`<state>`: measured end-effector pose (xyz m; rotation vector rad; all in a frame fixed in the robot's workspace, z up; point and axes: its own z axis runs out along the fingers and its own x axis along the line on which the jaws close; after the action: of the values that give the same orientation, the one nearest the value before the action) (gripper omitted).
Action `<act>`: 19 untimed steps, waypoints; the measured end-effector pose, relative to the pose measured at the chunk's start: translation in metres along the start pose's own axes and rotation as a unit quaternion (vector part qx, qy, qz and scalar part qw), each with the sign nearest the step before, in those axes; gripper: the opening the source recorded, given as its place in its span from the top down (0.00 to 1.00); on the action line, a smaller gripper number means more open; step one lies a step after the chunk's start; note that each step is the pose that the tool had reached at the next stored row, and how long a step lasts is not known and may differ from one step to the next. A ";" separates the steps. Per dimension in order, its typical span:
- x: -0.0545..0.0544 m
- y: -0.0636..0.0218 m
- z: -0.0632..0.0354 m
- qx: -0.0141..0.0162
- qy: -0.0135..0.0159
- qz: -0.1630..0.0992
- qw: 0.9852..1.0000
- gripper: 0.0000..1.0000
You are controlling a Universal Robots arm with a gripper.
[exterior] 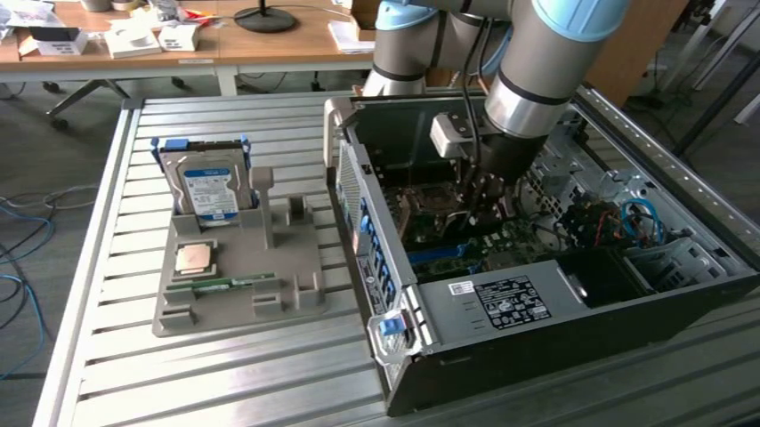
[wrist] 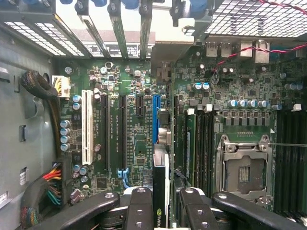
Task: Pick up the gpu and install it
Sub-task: 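Insert the gpu into the slot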
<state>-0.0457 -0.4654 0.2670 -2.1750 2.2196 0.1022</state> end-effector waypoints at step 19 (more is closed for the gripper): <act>0.003 0.0037 0.0001 0.000 0.000 0.000 1.000 0.74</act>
<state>-0.0495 -0.4680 0.2667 -2.1749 2.2195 0.1022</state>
